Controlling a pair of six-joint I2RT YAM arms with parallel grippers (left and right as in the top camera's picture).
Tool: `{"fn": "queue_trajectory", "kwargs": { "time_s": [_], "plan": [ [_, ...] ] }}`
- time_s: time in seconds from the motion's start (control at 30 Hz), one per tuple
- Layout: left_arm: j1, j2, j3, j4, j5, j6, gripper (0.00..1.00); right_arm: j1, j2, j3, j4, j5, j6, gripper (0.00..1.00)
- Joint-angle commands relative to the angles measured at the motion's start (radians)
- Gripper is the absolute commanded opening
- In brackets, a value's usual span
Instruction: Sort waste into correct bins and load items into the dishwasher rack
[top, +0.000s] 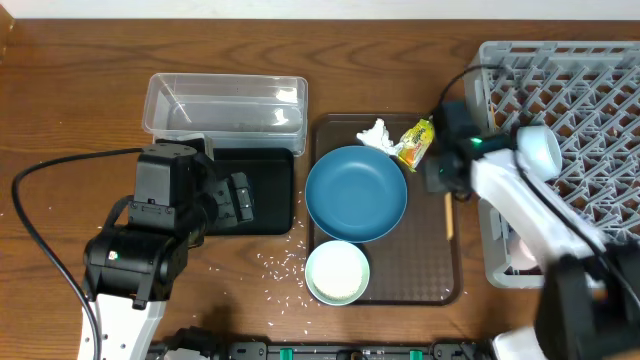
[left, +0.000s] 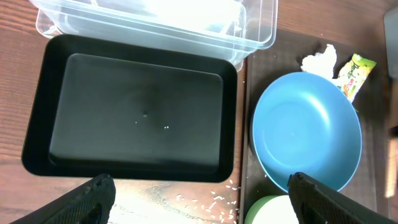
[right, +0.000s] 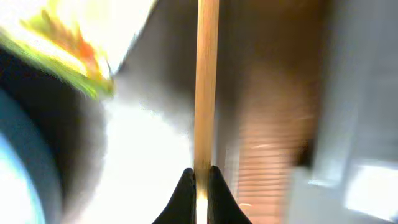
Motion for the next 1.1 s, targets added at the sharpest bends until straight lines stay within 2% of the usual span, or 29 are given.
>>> {"fn": "queue_trajectory", "kwargs": {
  "time_s": [0.0, 0.13, 0.3, 0.47, 0.5, 0.53, 0.57, 0.67, 0.77, 0.87, 1.07],
  "plan": [
    [0.004, 0.001, 0.008, -0.003, -0.012, 0.017, 0.91, -0.035, -0.127, 0.016, 0.045, 0.249, -0.06, 0.01],
    [0.004, 0.001, 0.008, -0.003, -0.012, 0.017, 0.91, -0.114, -0.176, 0.016, 0.185, 0.274, -0.201, 0.01],
    [0.004, 0.001, 0.008, -0.003, -0.012, 0.017, 0.91, -0.204, -0.139, 0.015, 0.291, 0.179, -0.255, 0.01],
    [0.004, 0.001, 0.008, -0.003, -0.012, 0.017, 0.91, -0.227, -0.067, 0.015, 0.299, 0.128, -0.293, 0.01],
    [0.004, 0.001, 0.008, -0.003, -0.012, 0.017, 0.91, -0.227, -0.058, 0.015, 0.298, 0.129, -0.308, 0.12],
    [0.004, 0.001, 0.008, -0.003, -0.012, 0.017, 0.91, -0.224, -0.053, 0.015, 0.298, 0.128, -0.321, 0.38],
    [0.004, 0.001, 0.008, -0.003, -0.012, 0.017, 0.91, -0.217, -0.055, 0.015, 0.297, 0.127, -0.32, 0.45],
    [0.004, 0.001, 0.008, -0.003, -0.012, 0.017, 0.91, -0.171, -0.089, 0.015, 0.276, 0.107, -0.32, 0.45],
    [0.004, 0.001, 0.008, -0.003, -0.012, 0.017, 0.91, -0.086, -0.143, 0.015, 0.229, -0.01, -0.317, 0.49],
    [0.004, 0.001, 0.008, -0.003, -0.012, 0.017, 0.91, 0.007, -0.175, 0.015, 0.164, -0.112, -0.207, 0.53],
    [0.004, 0.001, 0.008, -0.003, -0.012, 0.017, 0.91, 0.121, -0.113, -0.007, 0.013, -0.124, 0.155, 0.54]
  ]
}}
